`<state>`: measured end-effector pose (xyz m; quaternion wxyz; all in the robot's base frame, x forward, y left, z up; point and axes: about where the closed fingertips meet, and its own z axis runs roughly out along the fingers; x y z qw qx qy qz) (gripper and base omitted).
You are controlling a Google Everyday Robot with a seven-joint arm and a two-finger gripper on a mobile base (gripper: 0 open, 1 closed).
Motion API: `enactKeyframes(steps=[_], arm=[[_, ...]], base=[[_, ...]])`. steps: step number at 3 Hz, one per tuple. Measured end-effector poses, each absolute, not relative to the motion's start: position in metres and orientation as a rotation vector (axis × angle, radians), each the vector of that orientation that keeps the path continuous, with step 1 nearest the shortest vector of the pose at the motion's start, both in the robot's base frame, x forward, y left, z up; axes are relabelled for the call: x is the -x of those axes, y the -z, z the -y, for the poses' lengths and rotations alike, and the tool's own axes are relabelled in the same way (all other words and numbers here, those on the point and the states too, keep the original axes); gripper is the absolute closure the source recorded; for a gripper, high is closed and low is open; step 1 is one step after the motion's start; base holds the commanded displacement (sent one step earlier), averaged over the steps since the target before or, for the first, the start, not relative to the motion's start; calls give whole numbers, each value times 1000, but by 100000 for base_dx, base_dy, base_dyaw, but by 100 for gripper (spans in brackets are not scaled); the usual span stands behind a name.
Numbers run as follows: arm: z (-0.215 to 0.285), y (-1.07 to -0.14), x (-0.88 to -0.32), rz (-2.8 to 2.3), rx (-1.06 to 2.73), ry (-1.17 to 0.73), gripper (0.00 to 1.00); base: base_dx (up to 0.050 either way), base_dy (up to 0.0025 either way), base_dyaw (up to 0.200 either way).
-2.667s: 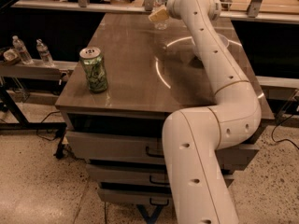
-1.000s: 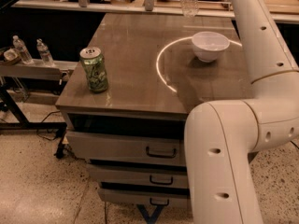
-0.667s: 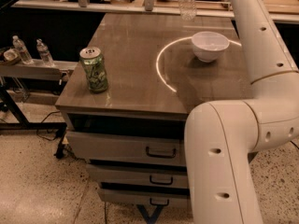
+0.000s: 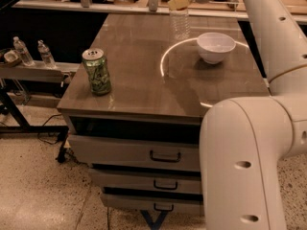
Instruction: Pick water bottle
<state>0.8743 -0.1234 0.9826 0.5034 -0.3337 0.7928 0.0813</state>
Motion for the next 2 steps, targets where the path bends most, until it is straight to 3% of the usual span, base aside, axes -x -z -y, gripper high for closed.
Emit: enactKeyframes(steps=[2], arm=[[104,-945,-802,-2089,708,-406,100]], base=[[0,0,0]])
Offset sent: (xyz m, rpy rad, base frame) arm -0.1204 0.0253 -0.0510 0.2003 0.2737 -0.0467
